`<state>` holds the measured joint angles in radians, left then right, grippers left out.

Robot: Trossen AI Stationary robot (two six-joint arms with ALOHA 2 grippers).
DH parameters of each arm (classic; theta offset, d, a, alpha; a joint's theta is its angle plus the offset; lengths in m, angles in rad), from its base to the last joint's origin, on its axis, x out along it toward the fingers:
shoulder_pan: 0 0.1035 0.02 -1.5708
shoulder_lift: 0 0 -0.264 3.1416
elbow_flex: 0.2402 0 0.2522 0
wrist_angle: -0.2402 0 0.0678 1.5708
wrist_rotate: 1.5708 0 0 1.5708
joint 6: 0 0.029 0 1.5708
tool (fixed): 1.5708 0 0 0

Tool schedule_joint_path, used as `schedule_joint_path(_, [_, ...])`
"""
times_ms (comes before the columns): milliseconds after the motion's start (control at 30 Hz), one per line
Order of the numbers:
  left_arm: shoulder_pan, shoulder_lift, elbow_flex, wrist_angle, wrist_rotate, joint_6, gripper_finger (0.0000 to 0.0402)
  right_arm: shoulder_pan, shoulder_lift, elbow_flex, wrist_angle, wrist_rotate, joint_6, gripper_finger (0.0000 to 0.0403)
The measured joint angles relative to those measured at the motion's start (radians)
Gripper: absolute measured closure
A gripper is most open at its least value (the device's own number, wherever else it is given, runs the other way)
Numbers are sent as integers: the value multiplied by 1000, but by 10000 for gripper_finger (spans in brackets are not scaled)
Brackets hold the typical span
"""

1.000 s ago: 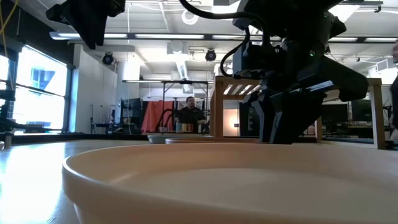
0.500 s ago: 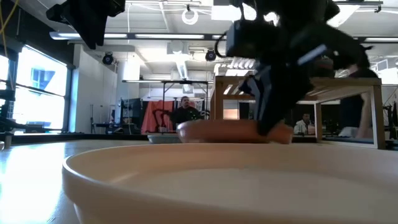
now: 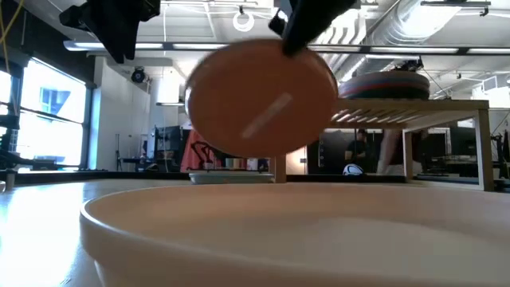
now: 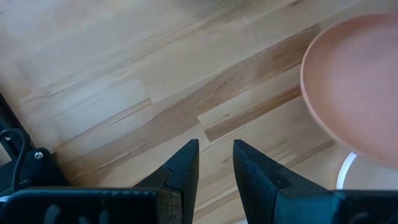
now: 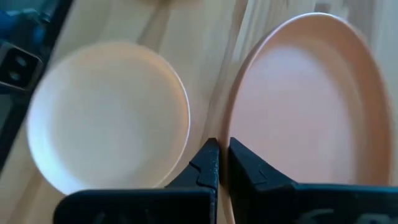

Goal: Place and stack plates onto a shelf
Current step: Put the light brown plate on the shelf

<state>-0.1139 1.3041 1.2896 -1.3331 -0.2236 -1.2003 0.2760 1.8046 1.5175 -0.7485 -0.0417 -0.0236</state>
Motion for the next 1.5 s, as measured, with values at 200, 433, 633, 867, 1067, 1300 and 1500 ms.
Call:
schedule_joint_path(200, [0,0,0,0,0,-1,312,0,0,109,-95,12,-3,403])
schedule_joint_path(433, [0,0,0,0,-14,-3,312,0,0,234,-267,151,-16,403])
schedule_joint_path(633, [0,0,0,0,-36,-2,312,-13,0,344,-386,287,-46,403])
schedule_joint_path(867, [0,0,0,0,-36,1,312,-83,0,421,-477,458,-45,403])
schedule_joint_path(1067, [0,0,0,-2,-62,88,312,-177,0,432,-478,507,-45,403])
schedule_joint_path(1300, [38,0,0,-8,-113,247,312,-305,0,432,-452,512,45,403])
schedule_joint_path(1500, [104,0,0,-8,-176,429,312,-380,0,432,-351,506,4,403])
